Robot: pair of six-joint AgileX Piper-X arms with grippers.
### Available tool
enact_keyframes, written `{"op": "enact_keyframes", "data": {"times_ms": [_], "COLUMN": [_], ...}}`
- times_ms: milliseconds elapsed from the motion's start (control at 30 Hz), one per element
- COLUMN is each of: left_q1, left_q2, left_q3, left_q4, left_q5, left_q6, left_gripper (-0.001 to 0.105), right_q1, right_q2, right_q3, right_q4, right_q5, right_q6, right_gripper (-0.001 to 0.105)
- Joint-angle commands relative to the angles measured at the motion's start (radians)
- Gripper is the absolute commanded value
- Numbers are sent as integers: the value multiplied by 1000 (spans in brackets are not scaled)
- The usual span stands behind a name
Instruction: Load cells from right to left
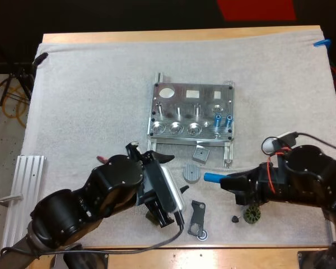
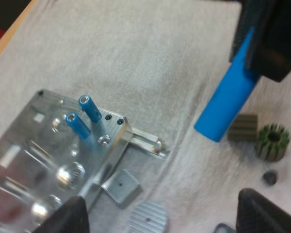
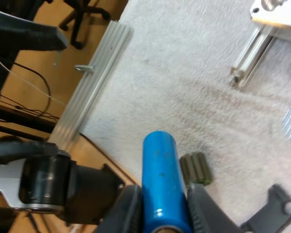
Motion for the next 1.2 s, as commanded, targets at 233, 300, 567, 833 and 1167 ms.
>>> {"op": "enact_keyframes", "data": {"times_ms": [233, 300, 567, 833, 1167], "left_q1": [-2, -2, -2, -2, -2], "left_q2": [-24, -24, -24, -68, -133], "left_q3": [-5, -5, -5, -5, -5], "left_q4": [45, 72, 105, 158, 175], "left_q5": [-22, -22, -22, -58, -115], "left_q6": [-277, -290, -290, -290, -388], "left_gripper": [63, 63, 63, 63, 63], "right_q1": [-3, -3, -3, -3, -3], "right_q2": [6, 23, 160, 347, 533], "right_q3": [-90, -123, -295, -509, -687], "right_q4": [142, 186, 367, 519, 593], "right_q5": [68, 91, 174, 327, 380], "right_q6": [-181, -218, -430, -684, -854], "right_gripper": [11, 11, 11, 11, 11]}}
